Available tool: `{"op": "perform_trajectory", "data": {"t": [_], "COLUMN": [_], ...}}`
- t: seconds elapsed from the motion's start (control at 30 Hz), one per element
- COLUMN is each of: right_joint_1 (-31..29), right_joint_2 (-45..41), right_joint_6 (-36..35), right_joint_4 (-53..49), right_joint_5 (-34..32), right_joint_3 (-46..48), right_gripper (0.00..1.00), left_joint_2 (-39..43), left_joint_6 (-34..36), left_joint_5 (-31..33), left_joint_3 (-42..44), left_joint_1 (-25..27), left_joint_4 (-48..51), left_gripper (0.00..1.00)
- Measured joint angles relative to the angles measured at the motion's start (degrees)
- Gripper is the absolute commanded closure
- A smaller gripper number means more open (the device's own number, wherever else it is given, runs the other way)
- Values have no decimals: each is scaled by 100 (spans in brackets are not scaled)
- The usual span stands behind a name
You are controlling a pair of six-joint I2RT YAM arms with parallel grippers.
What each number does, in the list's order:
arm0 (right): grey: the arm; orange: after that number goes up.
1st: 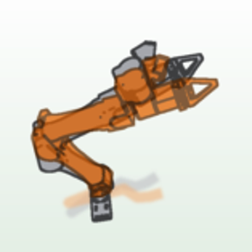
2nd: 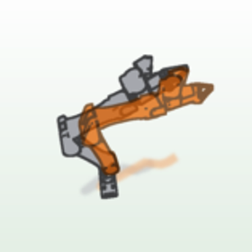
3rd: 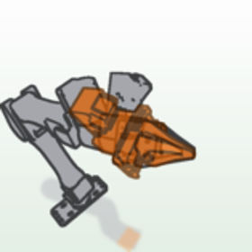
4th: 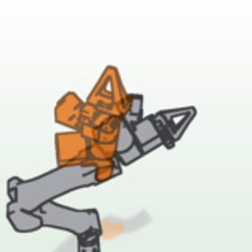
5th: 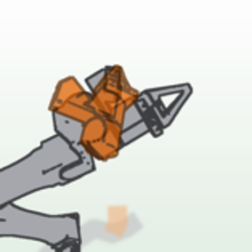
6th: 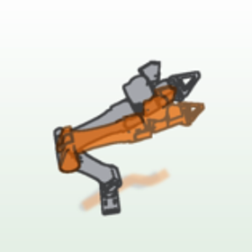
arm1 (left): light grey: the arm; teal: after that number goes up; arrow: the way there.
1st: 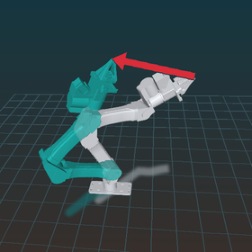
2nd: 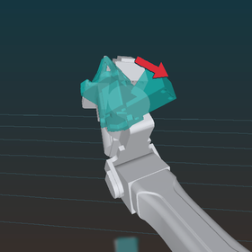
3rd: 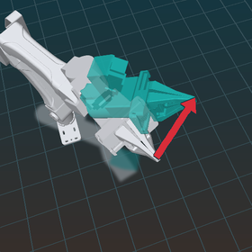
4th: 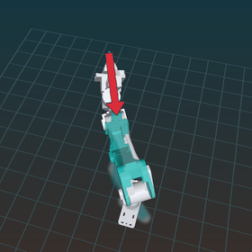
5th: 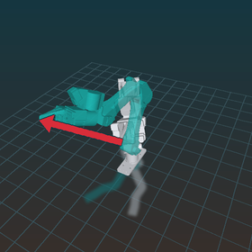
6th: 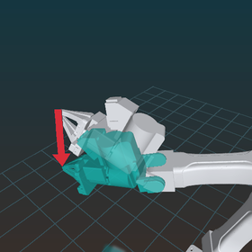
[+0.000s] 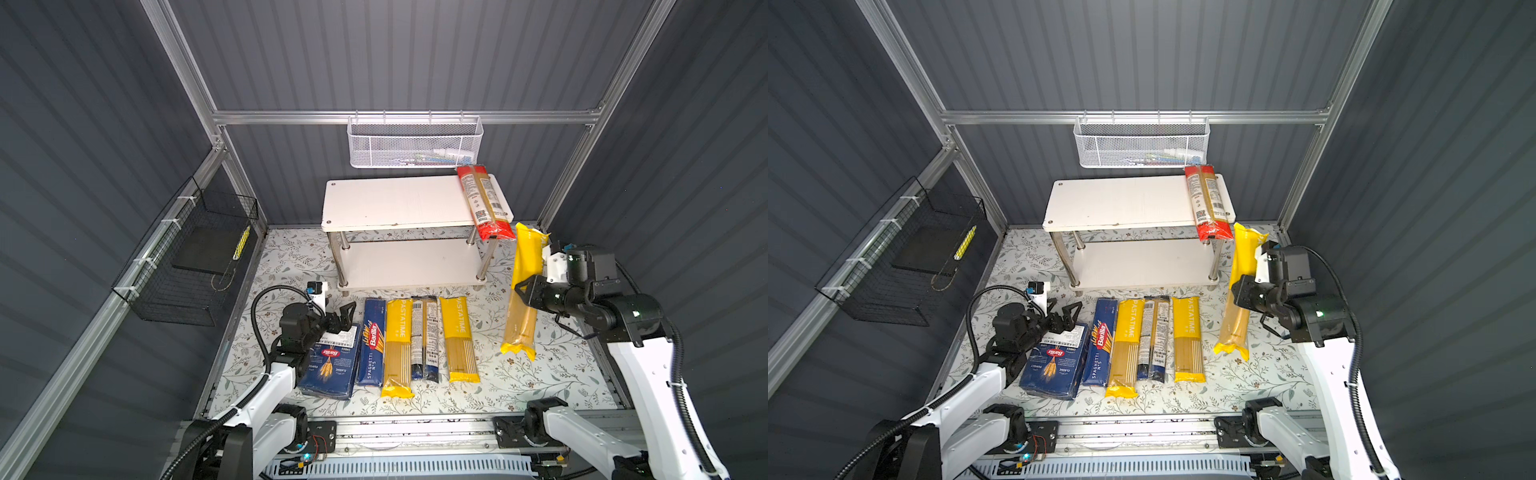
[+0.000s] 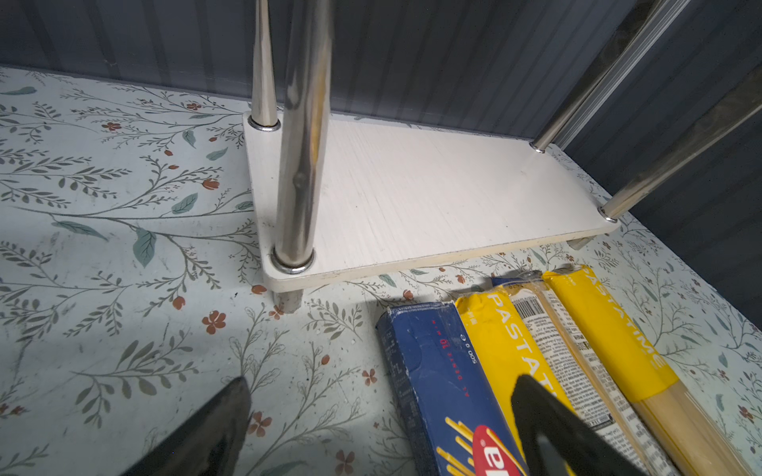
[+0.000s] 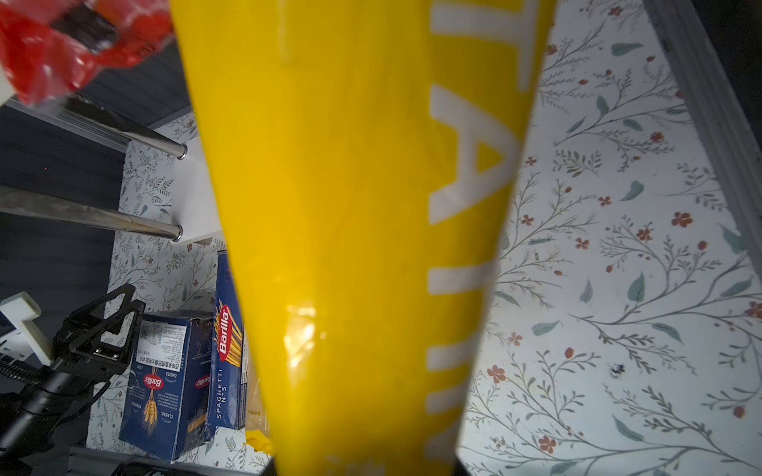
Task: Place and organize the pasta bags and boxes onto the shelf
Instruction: 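Lift the yellow PASTATIME bag upright off the table with the right gripper, then carry the yellow bag up over the top shelf beside the red-topped bag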
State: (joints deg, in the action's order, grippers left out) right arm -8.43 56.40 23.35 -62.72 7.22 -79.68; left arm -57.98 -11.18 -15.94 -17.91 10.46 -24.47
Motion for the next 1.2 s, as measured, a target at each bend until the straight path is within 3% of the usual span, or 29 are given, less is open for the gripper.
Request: {"op": "perform_trajectory", "data": {"t": [0.2, 0.5, 0.9, 1.2], "right_joint_1": [0, -63, -739, -857], "right_joint_2": [219, 909, 2000, 2693], "right_joint_6": [-116, -284, -313, -354], "right_joint_4": [-302, -361, -293, -79], "right_joint_5": [-92, 313, 610, 809], "right_joint_3": [-708, -1884, -3117, -3720], "right_gripper": [81, 81, 80, 80], "left_joint_2": [0, 0, -4, -4], "left_joint_6": [0, 0, 0, 0], "left_joint_5": [0, 0, 0, 0], "left_joint_3": [0, 0, 0, 0], "left_joint_1": [0, 0, 2, 0], "left_joint_4": [0, 0, 0, 0], "left_gripper": [0, 1, 1, 0]}}
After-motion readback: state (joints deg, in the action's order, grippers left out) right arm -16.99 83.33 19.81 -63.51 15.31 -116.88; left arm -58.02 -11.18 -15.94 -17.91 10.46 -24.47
